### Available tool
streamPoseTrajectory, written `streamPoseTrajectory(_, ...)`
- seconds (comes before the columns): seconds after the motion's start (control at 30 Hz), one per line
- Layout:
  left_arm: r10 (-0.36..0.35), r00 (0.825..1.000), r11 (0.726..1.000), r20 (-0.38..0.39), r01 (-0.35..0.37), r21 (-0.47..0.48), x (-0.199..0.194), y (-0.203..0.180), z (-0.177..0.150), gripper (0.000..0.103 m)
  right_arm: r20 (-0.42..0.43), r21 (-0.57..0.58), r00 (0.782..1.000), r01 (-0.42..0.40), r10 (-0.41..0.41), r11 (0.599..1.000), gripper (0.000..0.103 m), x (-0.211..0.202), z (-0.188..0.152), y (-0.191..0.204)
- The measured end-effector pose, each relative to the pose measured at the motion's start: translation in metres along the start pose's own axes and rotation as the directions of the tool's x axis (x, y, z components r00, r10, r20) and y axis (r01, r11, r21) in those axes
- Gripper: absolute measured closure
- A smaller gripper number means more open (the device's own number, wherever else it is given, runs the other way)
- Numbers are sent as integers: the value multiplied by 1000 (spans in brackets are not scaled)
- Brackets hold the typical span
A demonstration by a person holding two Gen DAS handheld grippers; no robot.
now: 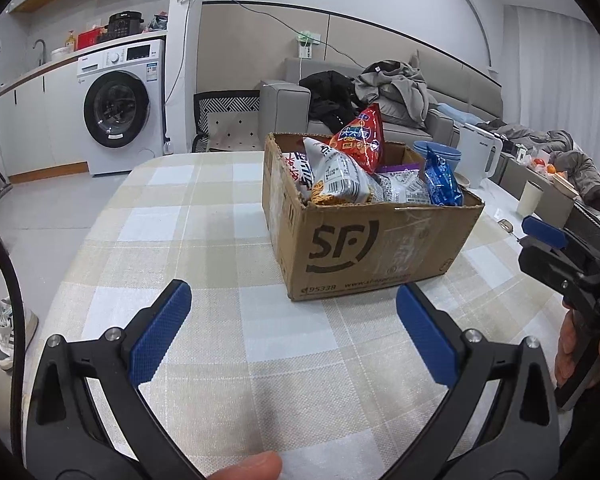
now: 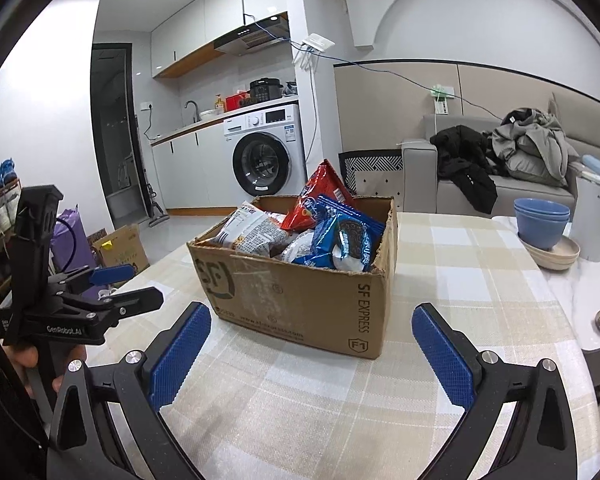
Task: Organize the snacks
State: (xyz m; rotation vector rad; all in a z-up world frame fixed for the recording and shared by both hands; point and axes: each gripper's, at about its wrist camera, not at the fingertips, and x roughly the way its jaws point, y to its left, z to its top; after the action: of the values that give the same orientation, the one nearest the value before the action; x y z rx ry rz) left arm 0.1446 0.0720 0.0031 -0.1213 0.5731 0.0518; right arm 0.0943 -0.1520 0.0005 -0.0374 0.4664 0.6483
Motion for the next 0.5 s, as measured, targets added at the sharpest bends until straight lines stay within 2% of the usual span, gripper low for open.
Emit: streamPoseTrajectory(0.5,15,998,1000,66,-14,-12,-3,5,-5,1,26,-14,1000,13,-13,1000,0,-1,-9,0)
